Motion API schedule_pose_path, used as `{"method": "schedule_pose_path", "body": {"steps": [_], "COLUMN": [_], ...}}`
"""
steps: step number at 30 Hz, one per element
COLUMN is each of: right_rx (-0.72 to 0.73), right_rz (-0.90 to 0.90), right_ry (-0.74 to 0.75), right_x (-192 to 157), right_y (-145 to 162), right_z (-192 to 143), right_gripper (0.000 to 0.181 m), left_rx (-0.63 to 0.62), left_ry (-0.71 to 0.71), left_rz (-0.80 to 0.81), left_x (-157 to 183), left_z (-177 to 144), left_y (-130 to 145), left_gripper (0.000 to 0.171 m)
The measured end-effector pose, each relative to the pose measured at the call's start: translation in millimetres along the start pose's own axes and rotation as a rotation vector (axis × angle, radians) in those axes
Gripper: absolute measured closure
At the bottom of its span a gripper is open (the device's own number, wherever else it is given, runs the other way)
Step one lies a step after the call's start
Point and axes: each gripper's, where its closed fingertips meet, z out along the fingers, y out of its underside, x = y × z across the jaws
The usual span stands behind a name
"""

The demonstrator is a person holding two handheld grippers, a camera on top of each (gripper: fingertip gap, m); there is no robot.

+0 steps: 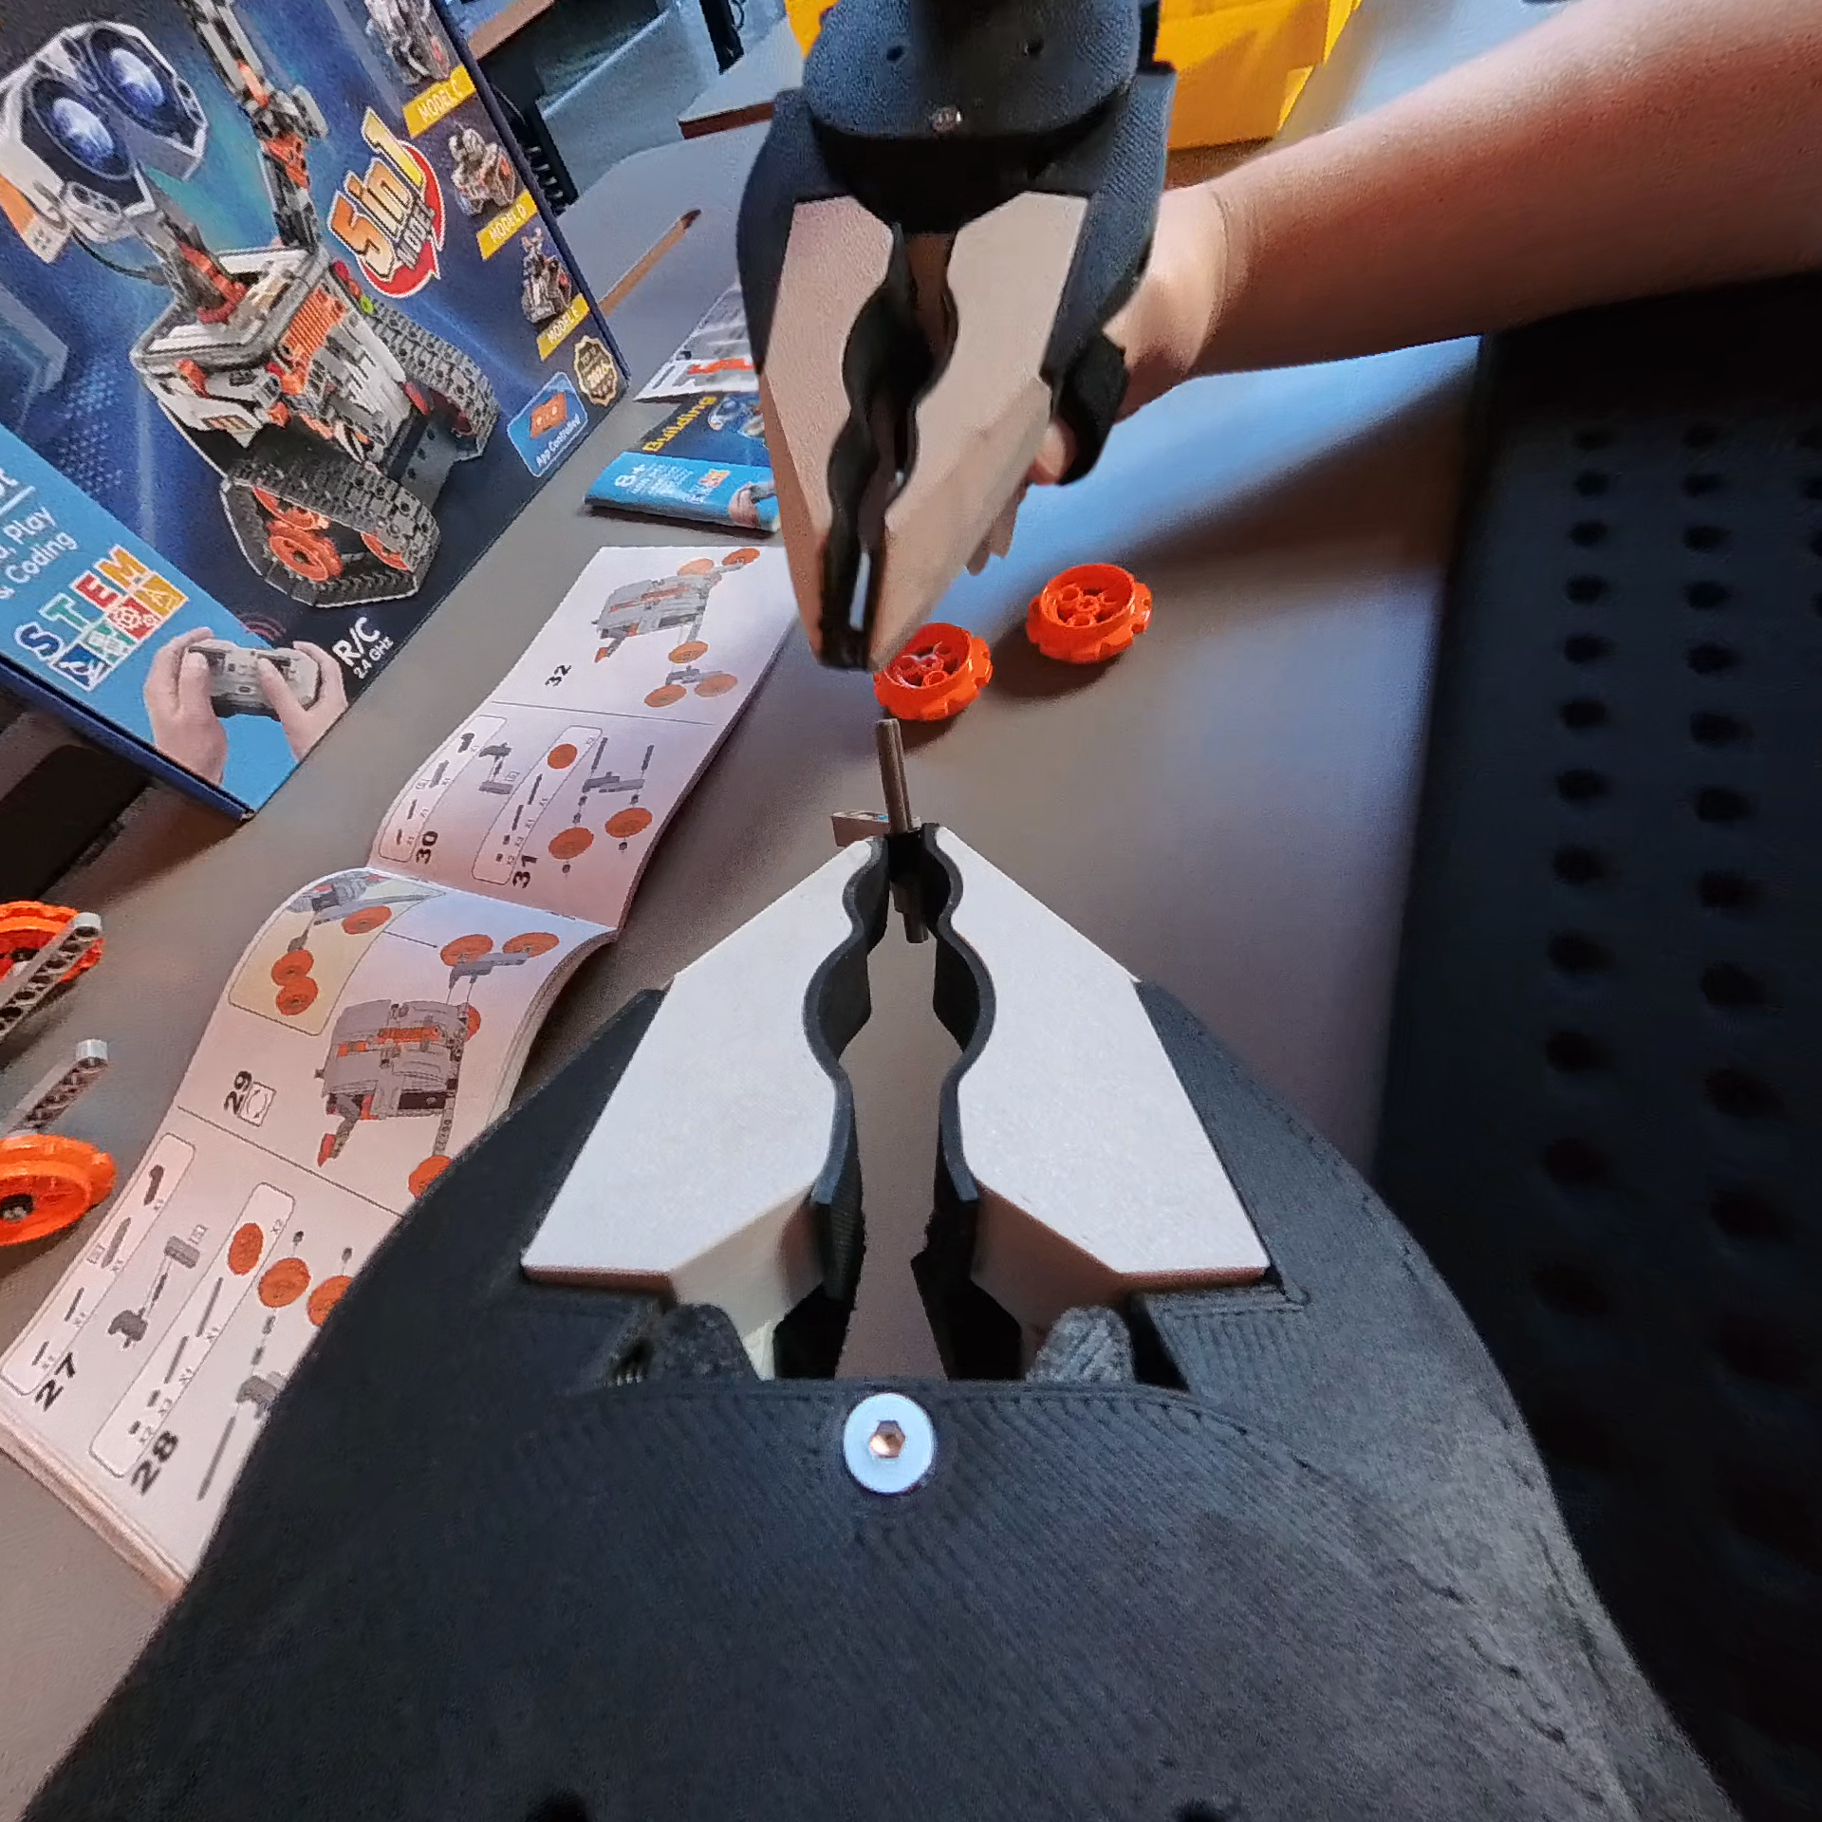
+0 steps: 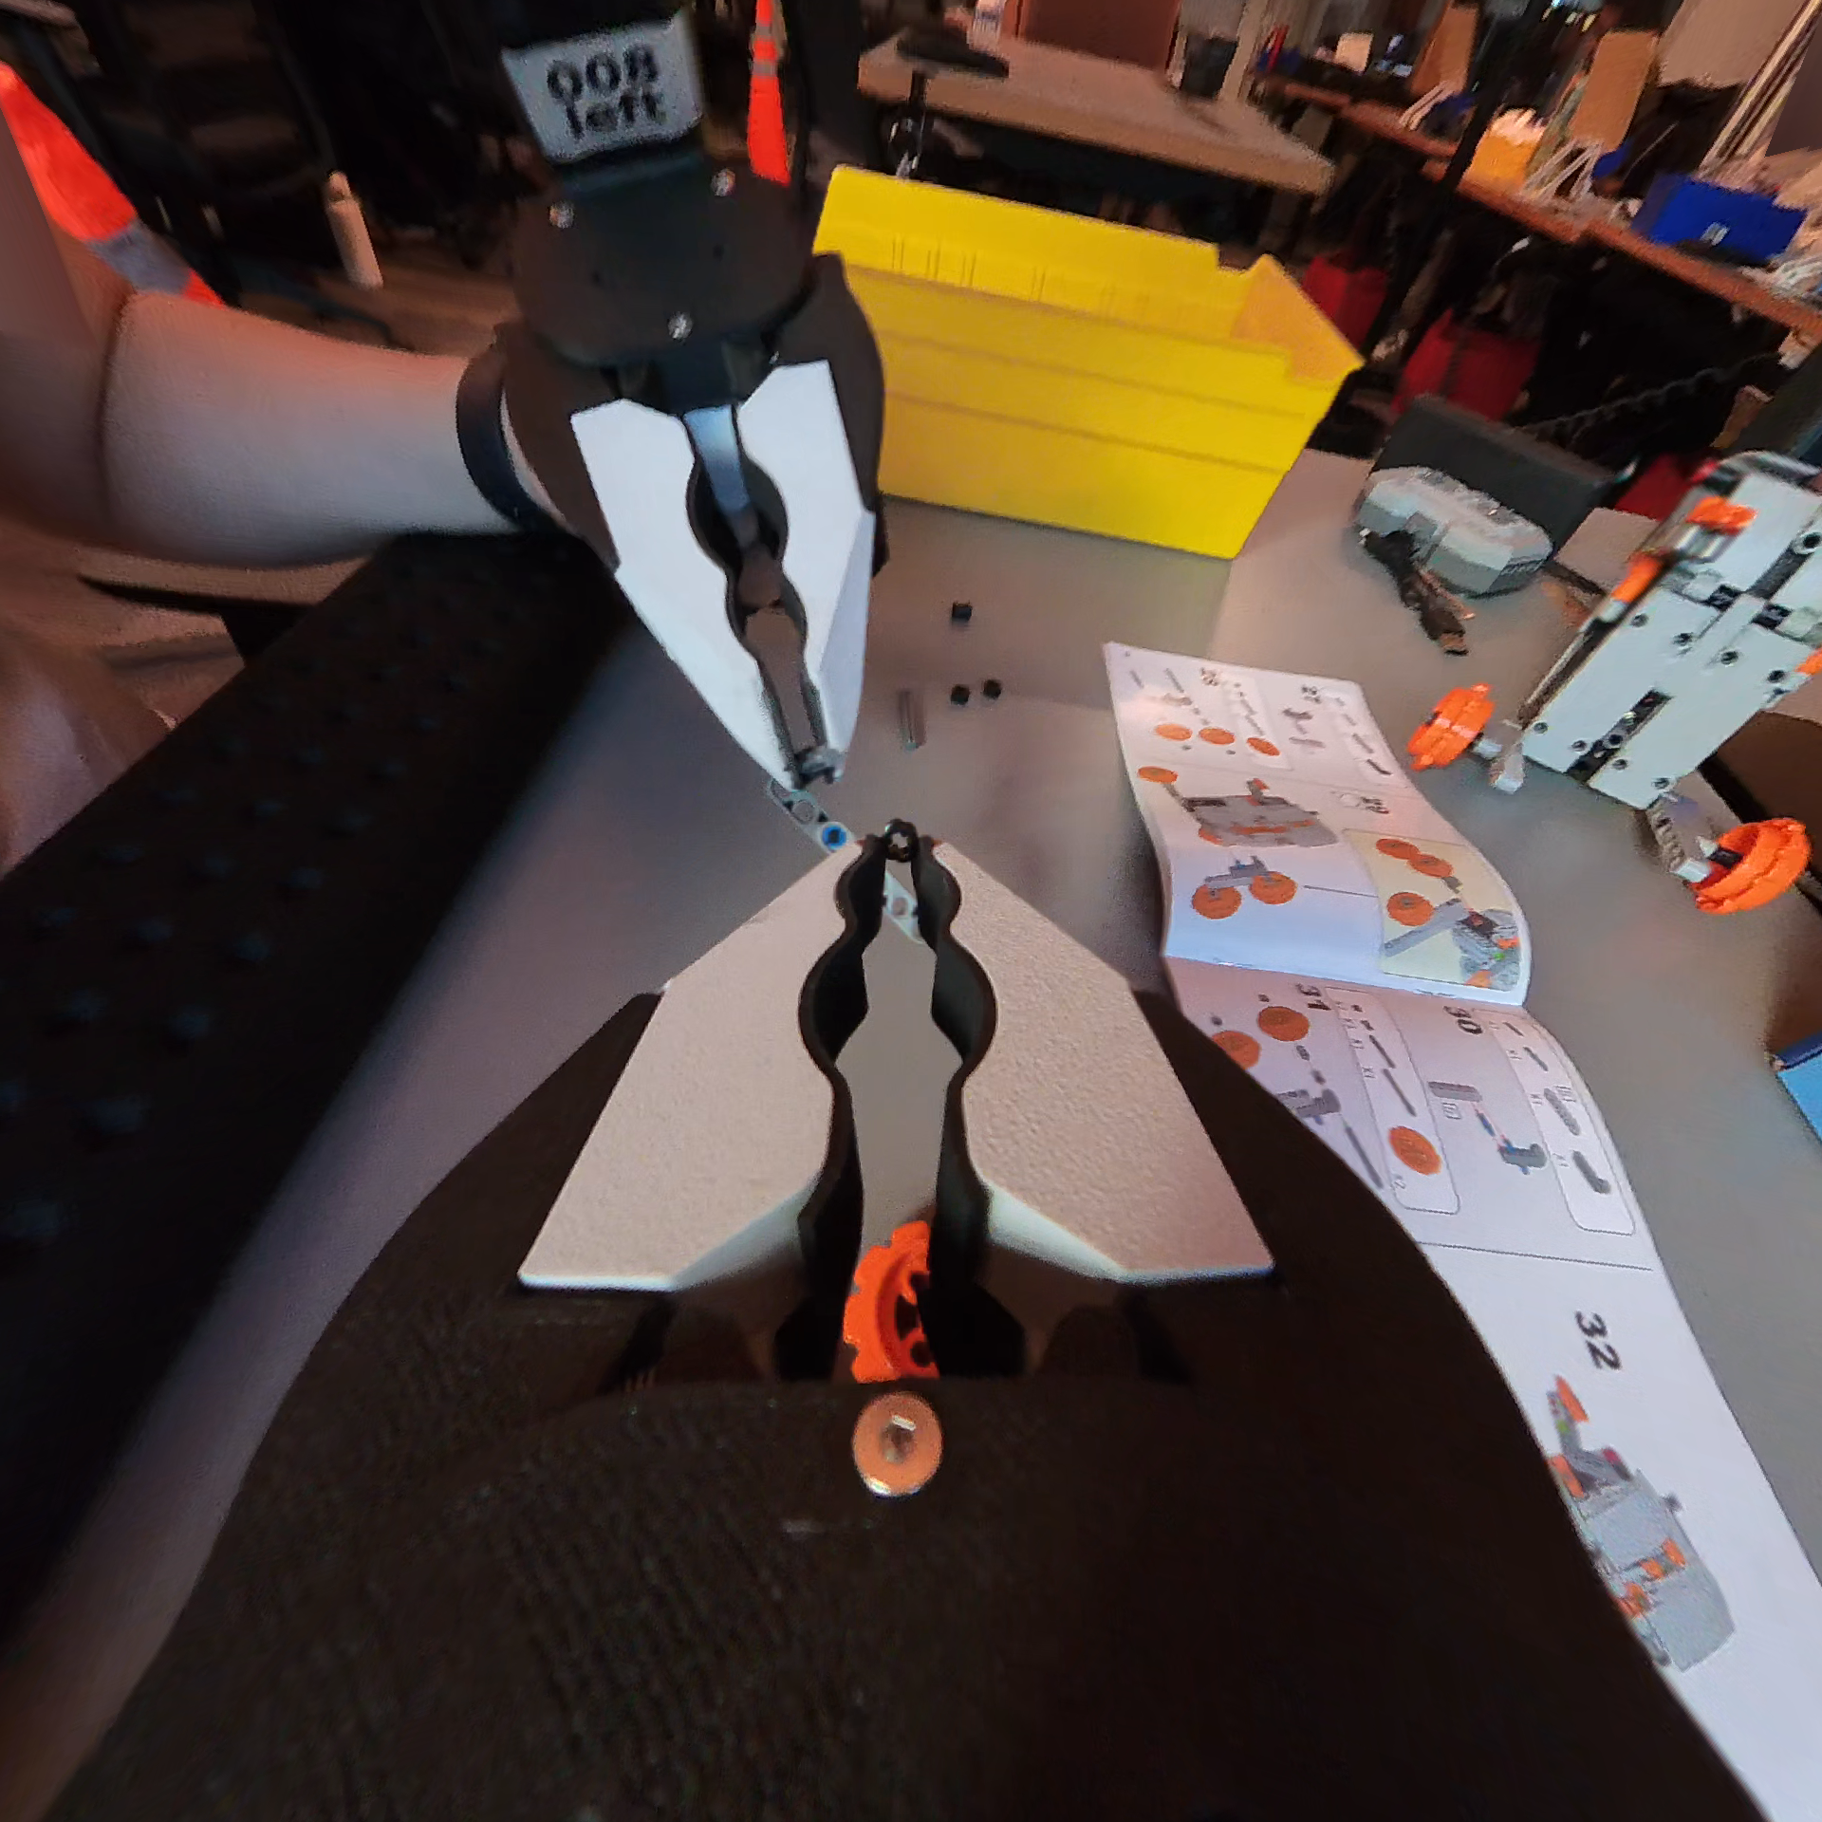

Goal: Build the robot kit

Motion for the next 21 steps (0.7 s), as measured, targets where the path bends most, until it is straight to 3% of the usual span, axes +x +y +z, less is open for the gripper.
{"method": "schedule_pose_path", "body": {"steps": [4, 11, 21], "right_rx": [-0.046, -0.143, -0.111], "right_rz": [-0.057, -0.162, -0.01], "right_ry": [0.044, 0.06, -0.053], "right_x": [-2, -12, -18], "right_y": [-3, 1, 8], "right_z": [6, 13, 19], "right_gripper": [0.177, 0.177, 0.177], "left_rx": [-0.083, -0.092, -0.142], "left_ry": [-0.001, 0.024, 0.038], "left_rz": [0.031, 0.017, 0.013], "left_x": [-3, 1, 4], "left_z": [6, 7, 14], "left_y": [13, 16, 25], "left_gripper": [0.168, 0.168, 0.168]}}
